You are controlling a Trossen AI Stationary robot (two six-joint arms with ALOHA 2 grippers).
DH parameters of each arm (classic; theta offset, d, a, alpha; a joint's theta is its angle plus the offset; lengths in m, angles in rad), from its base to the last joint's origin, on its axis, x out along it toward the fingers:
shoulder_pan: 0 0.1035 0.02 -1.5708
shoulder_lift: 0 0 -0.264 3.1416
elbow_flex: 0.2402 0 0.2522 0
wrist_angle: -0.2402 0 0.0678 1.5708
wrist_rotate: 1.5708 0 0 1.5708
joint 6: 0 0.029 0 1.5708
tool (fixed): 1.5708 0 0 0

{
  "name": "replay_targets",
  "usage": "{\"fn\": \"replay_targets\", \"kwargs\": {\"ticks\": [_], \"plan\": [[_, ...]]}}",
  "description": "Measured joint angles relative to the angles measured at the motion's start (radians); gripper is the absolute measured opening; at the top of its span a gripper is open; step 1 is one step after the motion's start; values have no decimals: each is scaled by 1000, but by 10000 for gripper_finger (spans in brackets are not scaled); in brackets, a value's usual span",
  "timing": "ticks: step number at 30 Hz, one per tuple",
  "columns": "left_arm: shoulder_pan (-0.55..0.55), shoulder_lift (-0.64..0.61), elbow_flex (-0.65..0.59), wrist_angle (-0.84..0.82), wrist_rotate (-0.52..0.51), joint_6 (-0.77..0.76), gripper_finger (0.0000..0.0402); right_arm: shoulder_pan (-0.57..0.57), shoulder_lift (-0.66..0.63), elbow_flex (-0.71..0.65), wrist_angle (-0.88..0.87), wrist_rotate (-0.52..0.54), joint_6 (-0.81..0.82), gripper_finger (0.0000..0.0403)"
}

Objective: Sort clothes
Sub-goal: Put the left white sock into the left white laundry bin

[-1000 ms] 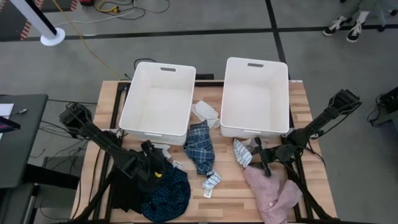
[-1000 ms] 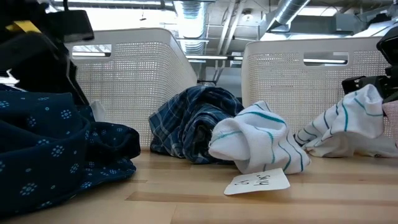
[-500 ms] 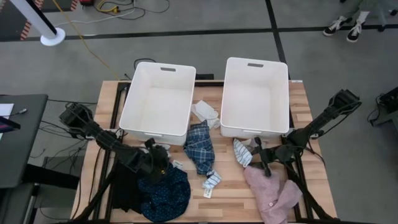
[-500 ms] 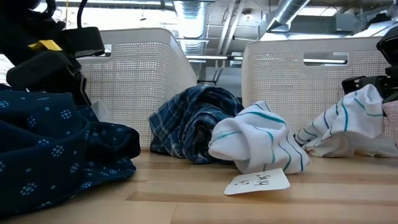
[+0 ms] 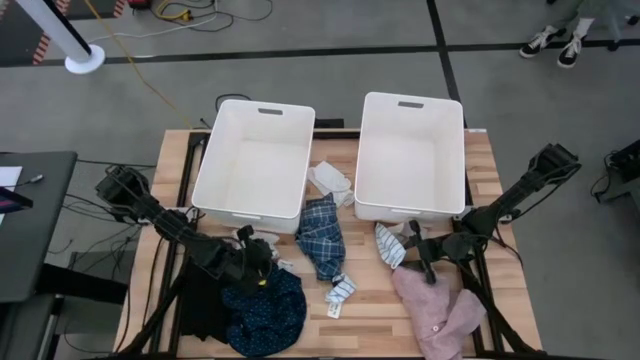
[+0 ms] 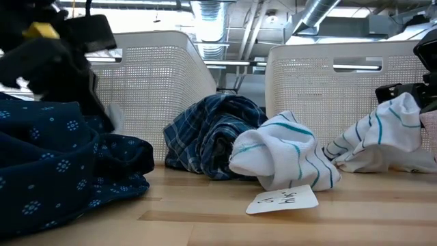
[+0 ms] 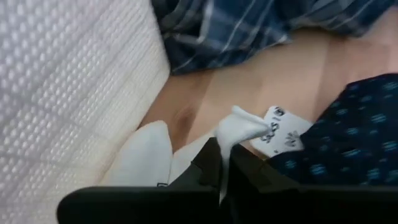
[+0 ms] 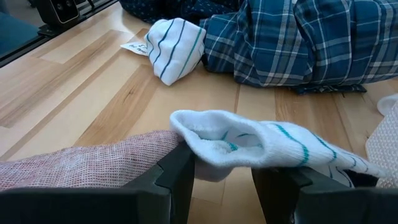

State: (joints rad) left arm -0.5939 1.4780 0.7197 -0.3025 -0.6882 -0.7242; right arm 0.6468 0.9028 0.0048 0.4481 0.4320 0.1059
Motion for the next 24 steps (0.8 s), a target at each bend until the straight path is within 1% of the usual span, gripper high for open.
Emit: {"fn": "replay_targets", "kwargs": {"ticks": [4, 9, 17, 24], "plan": [[-18, 0, 67, -10, 0, 63, 2, 0, 0, 0, 0, 0, 0, 169], [-42, 0, 200, -105, -20, 143, 1, 0, 0, 0, 0, 0, 0, 169], [-87, 0, 471, -369, -113, 244, 1, 0, 0, 0, 0, 0, 0, 169], [-103, 0, 751, -591, -212, 352, 0, 0, 0, 0, 0, 0, 0, 169]]}}
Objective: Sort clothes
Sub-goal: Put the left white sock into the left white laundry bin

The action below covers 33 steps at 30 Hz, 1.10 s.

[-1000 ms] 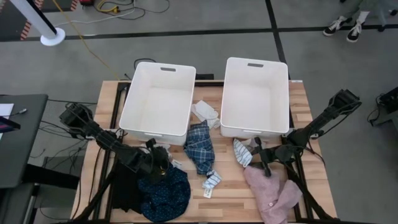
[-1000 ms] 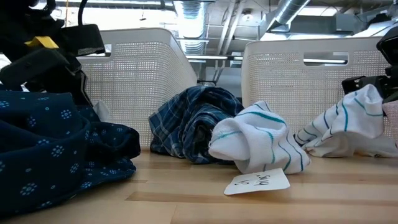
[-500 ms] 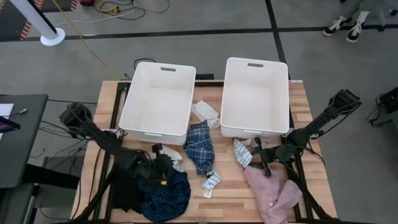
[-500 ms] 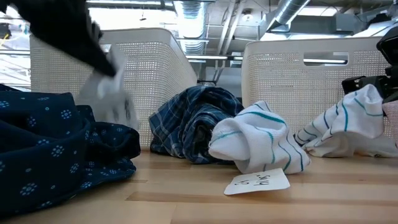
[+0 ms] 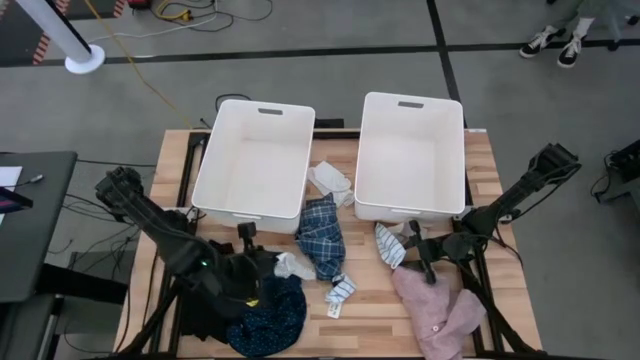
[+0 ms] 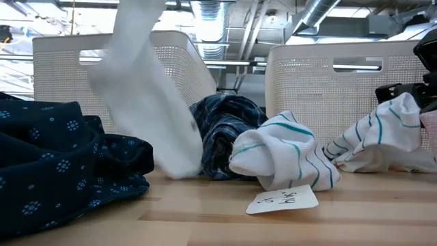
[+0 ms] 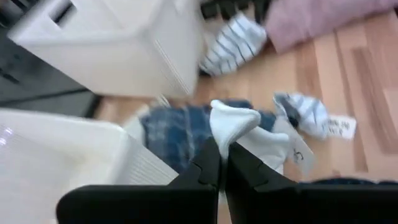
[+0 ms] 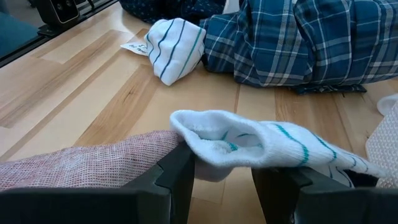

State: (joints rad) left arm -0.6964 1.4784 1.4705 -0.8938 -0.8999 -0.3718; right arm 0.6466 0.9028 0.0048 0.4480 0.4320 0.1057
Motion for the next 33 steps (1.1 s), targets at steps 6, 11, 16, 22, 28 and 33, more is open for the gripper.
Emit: {"fn": "replay_targets", "kwargs": {"ticks": [6, 11, 16, 22, 28, 33], "plan": [[1, 0, 229, -169, -121, 98, 0, 0, 0, 0, 0, 0, 0, 169], [17, 0, 394, -218, -212, 216, 0, 0, 0, 0, 0, 0, 0, 169], [52, 0, 534, -215, -315, 400, 0, 0, 0, 0, 0, 0, 0, 169], [133, 0, 670, -210, -345, 554, 0, 0, 0, 0, 0, 0, 0, 169], [246, 0, 729, -215, -333, 640, 0, 0, 0, 0, 0, 0, 0, 169], [343, 0, 719, -254, -218, 604, 0, 0, 0, 0, 0, 0, 0, 169]]}}
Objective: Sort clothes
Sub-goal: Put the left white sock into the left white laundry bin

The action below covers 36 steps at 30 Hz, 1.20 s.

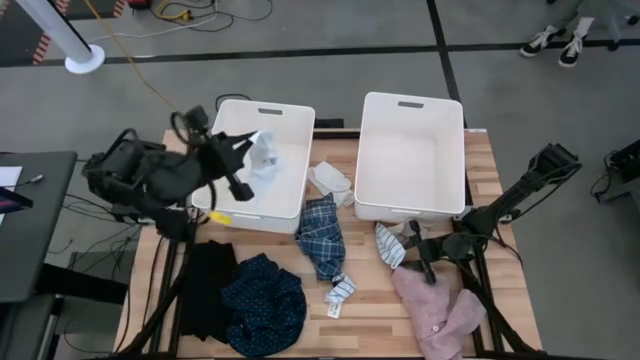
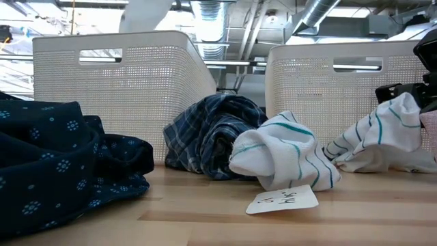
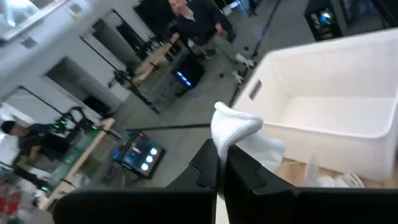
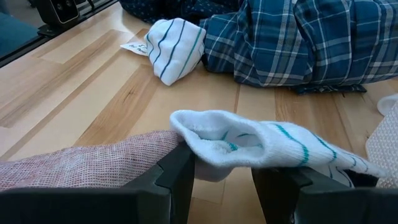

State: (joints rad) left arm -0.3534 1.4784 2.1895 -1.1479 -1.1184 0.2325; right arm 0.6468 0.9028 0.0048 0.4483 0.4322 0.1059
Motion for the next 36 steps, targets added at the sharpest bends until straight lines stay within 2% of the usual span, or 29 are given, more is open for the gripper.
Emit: {"fn": "replay_targets", "kwargs": {"ticks": [11, 17, 24, 36], "plan": [[188, 0, -156, -222, 292, -243, 0, 0, 0, 0, 0, 0, 0, 169], [250, 0, -282, -257, 431, -311, 0, 0, 0, 0, 0, 0, 0, 169], [304, 0, -460, -215, 561, -324, 0, 0, 0, 0, 0, 0, 0, 169], [416, 0, -780, -17, 822, -301, 3, 0, 0, 0, 0, 0, 0, 169]]}}
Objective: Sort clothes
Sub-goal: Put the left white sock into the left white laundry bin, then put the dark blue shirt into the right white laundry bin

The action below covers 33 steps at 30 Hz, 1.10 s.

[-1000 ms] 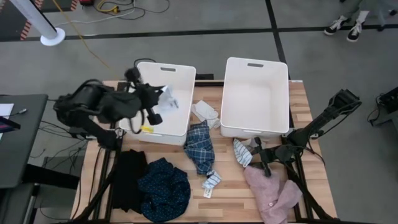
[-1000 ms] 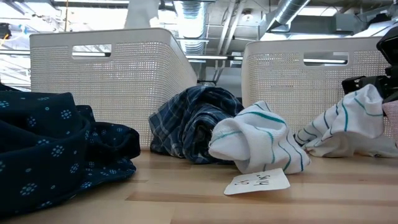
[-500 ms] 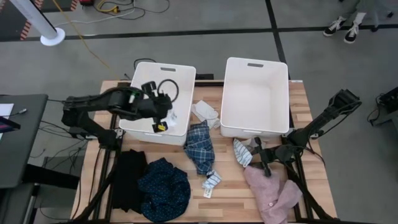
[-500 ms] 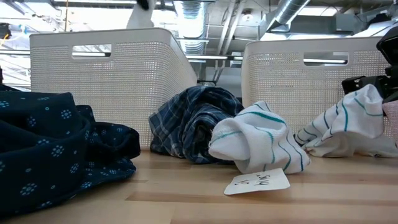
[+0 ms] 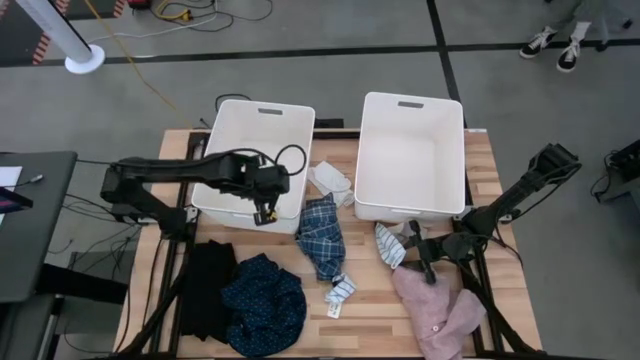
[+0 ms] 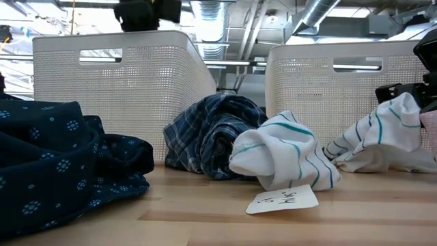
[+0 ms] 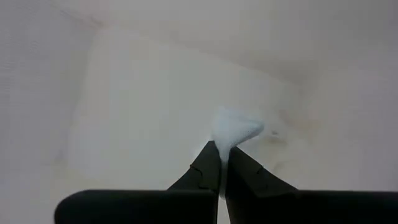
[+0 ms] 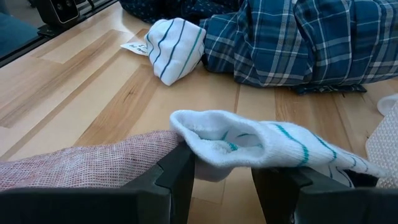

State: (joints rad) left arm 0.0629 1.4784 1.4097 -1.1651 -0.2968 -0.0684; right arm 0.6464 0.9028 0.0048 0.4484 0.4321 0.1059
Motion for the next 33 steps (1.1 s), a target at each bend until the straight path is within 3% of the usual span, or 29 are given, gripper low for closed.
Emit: {"fn": "replay_targets", "kwargs": {"ticks": [6, 9, 24, 33], "plan": [[37, 0, -86, 86, 124, 14, 31, 0, 0, 0, 0, 0, 0, 169], [44, 0, -89, 99, 134, 19, 51, 0, 0, 0, 0, 0, 0, 169], [43, -86, -34, 125, 134, 3, 197, 0, 0, 0, 0, 0, 0, 169], [-25, -269, 44, 158, 52, -8, 224, 0, 0, 0, -1, 0, 0, 169]]}}
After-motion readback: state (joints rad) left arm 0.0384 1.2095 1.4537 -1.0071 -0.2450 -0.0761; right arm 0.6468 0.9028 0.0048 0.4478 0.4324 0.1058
